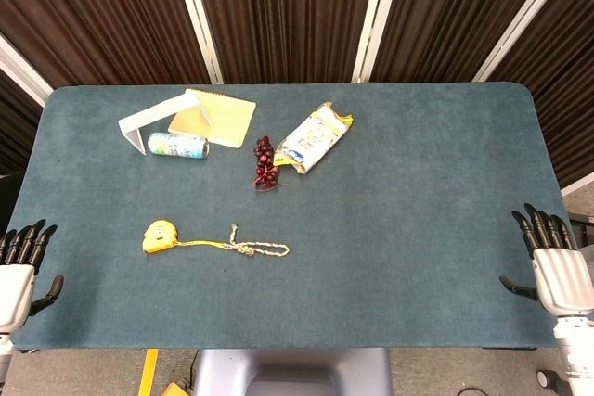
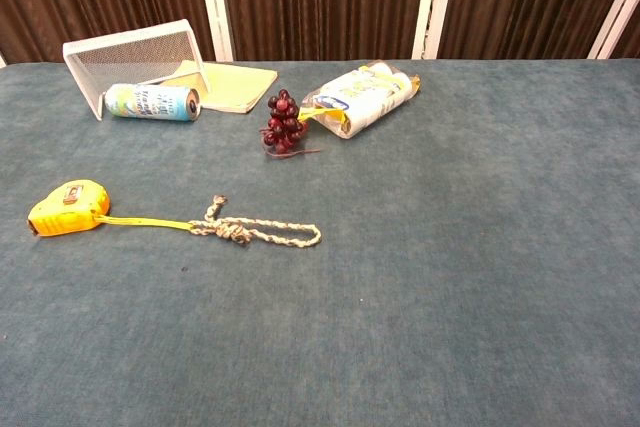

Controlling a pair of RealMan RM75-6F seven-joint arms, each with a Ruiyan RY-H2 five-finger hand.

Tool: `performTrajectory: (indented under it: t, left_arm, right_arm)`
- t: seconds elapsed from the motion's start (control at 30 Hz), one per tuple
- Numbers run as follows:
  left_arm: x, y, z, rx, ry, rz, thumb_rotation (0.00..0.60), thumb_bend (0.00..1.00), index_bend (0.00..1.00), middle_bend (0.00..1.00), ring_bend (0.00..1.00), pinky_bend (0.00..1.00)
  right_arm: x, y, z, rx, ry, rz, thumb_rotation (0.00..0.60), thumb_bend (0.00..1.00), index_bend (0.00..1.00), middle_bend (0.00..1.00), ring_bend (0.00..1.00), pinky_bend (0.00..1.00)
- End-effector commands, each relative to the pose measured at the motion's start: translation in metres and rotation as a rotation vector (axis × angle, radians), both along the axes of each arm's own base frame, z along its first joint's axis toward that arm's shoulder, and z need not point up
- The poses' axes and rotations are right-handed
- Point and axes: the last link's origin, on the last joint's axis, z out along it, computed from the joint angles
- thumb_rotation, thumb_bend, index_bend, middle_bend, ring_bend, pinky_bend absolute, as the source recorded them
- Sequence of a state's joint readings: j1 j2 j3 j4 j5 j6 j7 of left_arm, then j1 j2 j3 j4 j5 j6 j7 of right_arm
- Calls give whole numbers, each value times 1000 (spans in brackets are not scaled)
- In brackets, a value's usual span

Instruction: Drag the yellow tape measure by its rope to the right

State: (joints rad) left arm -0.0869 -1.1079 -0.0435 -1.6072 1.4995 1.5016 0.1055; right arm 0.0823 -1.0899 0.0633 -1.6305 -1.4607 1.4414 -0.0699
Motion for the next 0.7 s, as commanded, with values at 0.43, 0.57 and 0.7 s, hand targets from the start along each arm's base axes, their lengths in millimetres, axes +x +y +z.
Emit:
performTrajectory:
  t: [0.43, 0.57, 0.7]
  left_arm:
    - [2, -2, 2, 11, -10, 1, 600, 406, 22, 0, 0, 21]
    - [4, -4, 0, 8, -3, -4, 600, 404, 22, 0, 0, 21]
    - [4, -4, -1, 8, 16, -2, 600, 404, 22, 0, 0, 21]
  right_arm:
    - [6, 3, -1, -37, -18, 30, 600, 97, 112, 0, 0, 0]
    - [9, 1, -8, -15, -25, 56, 600, 98, 153, 0, 0, 0]
    - [21, -7, -20, 57, -57, 93, 600, 100, 167, 0, 0, 0]
